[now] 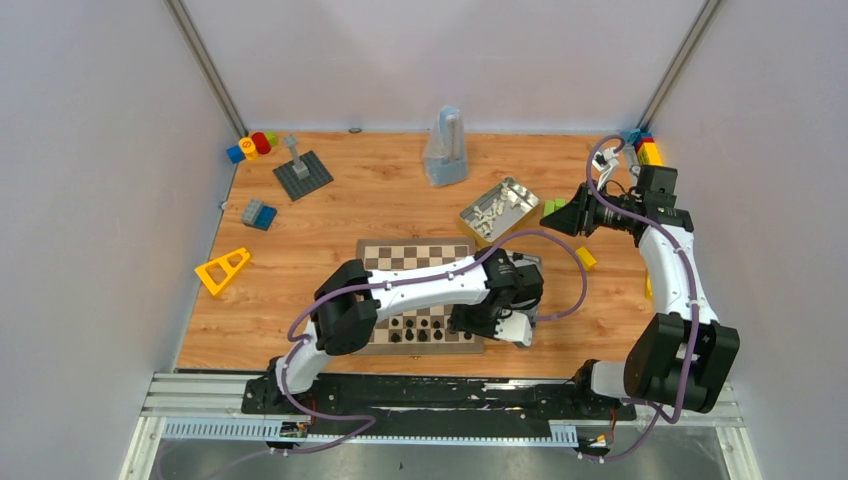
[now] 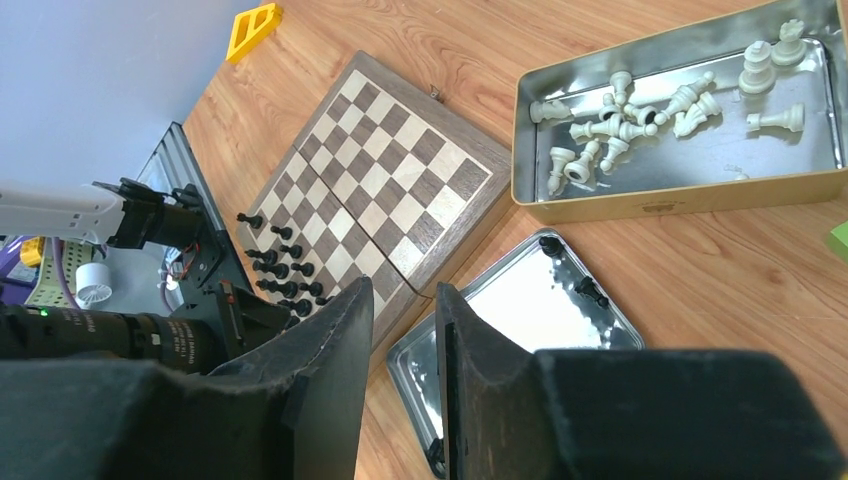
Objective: Set up the chess pieces on the board
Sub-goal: Place the chess piece on the chessboard.
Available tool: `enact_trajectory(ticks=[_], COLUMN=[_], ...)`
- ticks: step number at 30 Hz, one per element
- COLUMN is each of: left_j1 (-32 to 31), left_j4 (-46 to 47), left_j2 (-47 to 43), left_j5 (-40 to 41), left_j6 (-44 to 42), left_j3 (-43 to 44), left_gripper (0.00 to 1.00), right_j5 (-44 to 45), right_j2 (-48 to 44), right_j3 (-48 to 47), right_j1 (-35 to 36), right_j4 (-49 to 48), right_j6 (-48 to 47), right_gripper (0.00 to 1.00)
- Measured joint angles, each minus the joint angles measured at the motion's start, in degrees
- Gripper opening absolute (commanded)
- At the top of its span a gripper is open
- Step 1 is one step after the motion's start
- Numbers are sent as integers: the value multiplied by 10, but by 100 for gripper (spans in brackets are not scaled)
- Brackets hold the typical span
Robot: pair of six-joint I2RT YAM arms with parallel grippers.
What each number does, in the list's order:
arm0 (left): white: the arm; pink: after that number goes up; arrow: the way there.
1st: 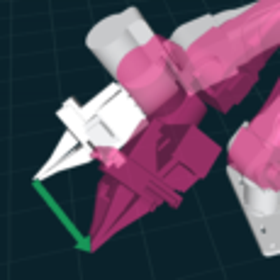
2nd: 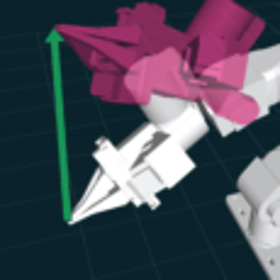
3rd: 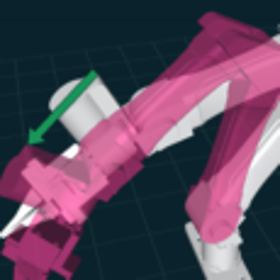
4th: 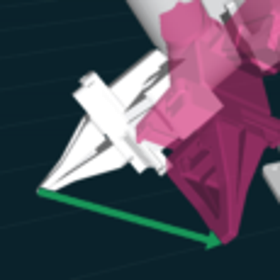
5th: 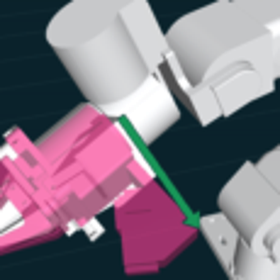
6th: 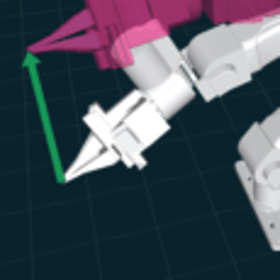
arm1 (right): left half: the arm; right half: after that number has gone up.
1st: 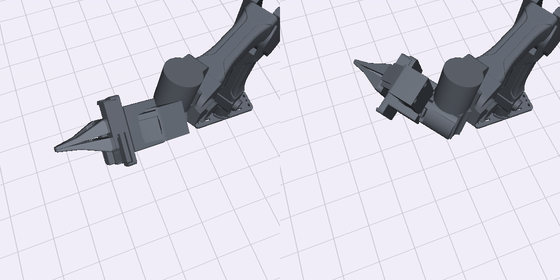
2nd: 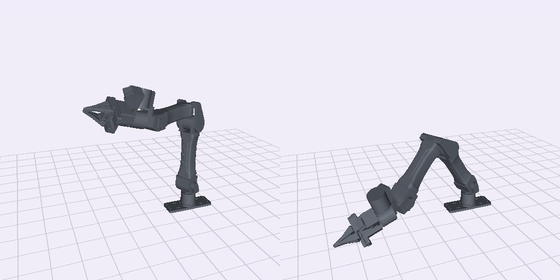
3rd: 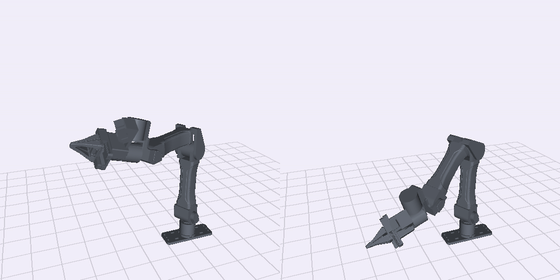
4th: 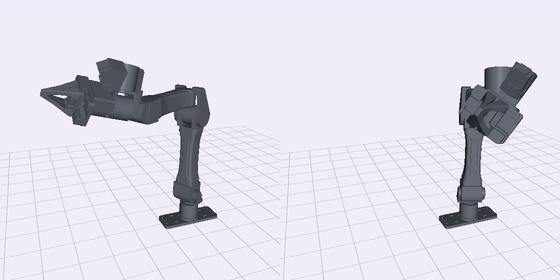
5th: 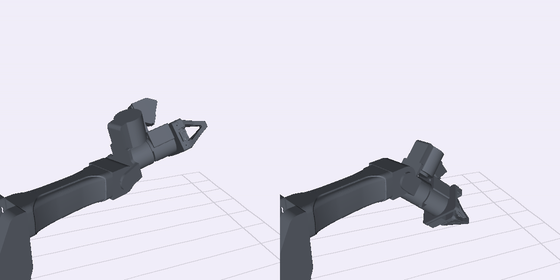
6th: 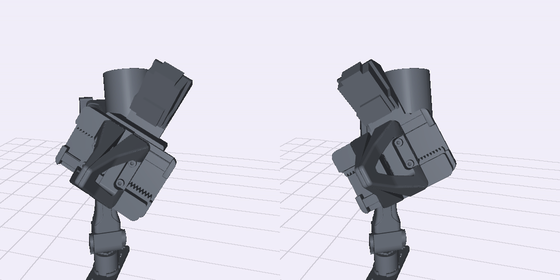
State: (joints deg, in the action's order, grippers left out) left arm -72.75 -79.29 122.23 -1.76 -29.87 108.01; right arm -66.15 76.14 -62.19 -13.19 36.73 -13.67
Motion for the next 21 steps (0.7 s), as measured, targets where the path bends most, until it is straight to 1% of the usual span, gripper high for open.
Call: enact_trajectory(ticks=[13,21], left_j1=[-5,-6], left_j4=[-6,-5], left_j2=[51,55], left_j5=[8,12], left_j6=[19,32], left_j3=[14,14], left_gripper=[7,8], right_j5=[-14,-15], right_j2=[0,0], right_j3=[0,0], right_j1=[0,0], right_j4=[7,8], right_j6=[-4,-6], right_gripper=[30,30])
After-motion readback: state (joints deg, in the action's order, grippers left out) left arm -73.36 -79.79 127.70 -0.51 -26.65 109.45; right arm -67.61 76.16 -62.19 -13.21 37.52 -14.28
